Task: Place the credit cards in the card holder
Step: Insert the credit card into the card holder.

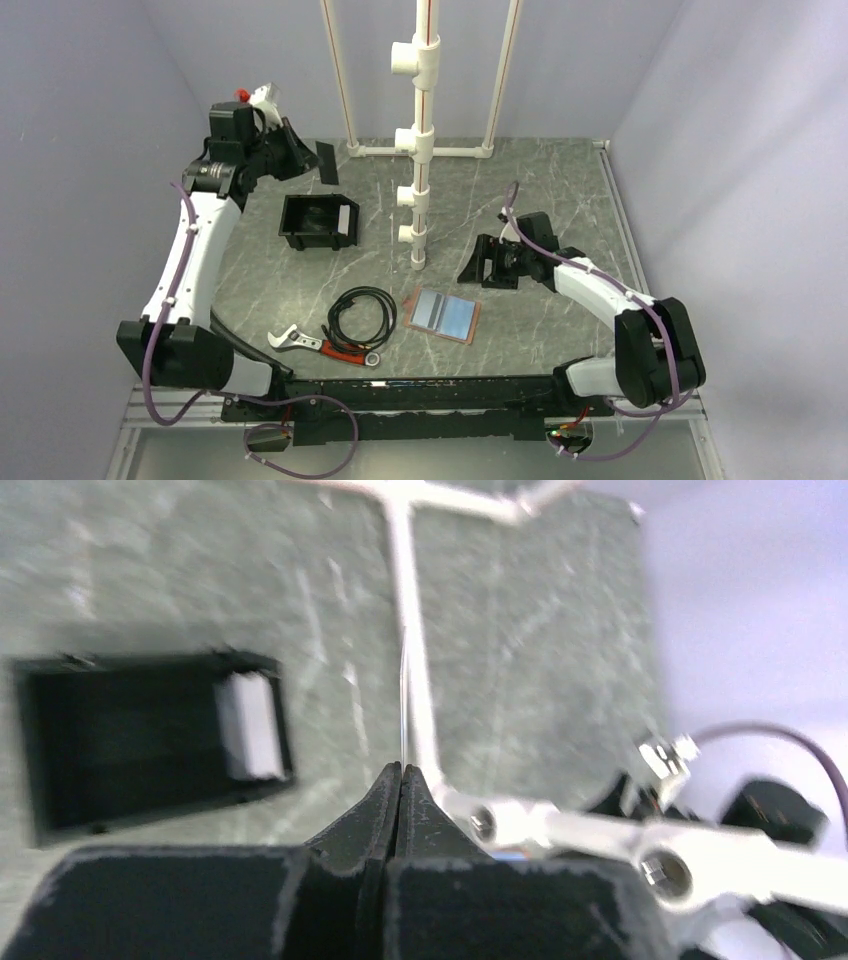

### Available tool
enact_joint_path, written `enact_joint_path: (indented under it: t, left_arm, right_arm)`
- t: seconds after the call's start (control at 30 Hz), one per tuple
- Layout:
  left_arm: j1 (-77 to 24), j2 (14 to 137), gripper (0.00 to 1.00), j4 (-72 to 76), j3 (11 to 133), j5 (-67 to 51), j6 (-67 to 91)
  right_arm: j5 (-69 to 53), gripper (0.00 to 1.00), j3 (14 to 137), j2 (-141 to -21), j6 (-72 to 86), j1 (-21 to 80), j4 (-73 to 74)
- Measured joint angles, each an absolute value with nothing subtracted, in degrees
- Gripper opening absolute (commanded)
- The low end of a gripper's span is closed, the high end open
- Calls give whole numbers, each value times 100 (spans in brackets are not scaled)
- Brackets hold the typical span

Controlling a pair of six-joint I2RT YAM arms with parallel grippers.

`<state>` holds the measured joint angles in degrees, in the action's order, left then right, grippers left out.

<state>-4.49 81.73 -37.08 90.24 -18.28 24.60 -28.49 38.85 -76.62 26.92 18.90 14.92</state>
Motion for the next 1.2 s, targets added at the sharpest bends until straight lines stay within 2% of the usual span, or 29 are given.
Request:
enact_joint_path:
  t: [0.13,0.23,0.4,0.53,0.67,0.83,0.9,1.0,1.03,1.07,1.1,1.13,1.2]
  left_arm:
    - [-456,7762,0,-3369,7964,-2967,2989]
    - [-554,7323,0,-3059,6622,-3723,3463]
    - [-1404,6436,0,-1640,4296,-4456,4659]
    - [-2493,6381,0,-336,3326,-4595,5376]
    - [-2934,6471,0,716,3015,-4563,5782]
    - [-3273,6770,0,1754,3000,-4506,6038]
    - [-3395,6947,0,2025,3000,-4499,6117]
    - [-3481,7135,0,2331,2950,-4493,6215]
    - [-3485,7164,0,2366,2939,-4488,6228]
    - [-3487,7185,0,2397,2932,-4471,6241]
    - [-3487,7190,0,2412,2932,-4466,6241]
    - [-3485,7188,5,2418,2932,-4462,6239]
    - [-3487,7185,33,2346,2934,-4392,6191]
  right_arm:
    - [-3607,83,3844,-7529,2921,1686,1070]
    - [-4246,86,3564,-7439,3269,1758,423]
    - [-4735,86,3057,-7288,4042,2196,-423]
    - [-4936,82,2886,-7288,4720,2683,-1184]
    - [-5030,76,2637,-7275,5293,2794,-1837]
    - [-5083,61,2340,-7159,5793,2827,-2307]
    - [-5129,52,2305,-7126,5966,2858,-2510]
    - [-5172,29,2261,-7085,6173,2884,-2834]
    - [-5190,18,2237,-7065,6239,2888,-2950]
    - [-5212,2,2196,-7039,6322,2893,-3070]
    - [-5234,0,2154,-7011,6375,2893,-3170]
    - [-5256,0,2108,-6987,6445,2893,-3253]
    - [-5288,0,2069,-6899,6530,2893,-3280]
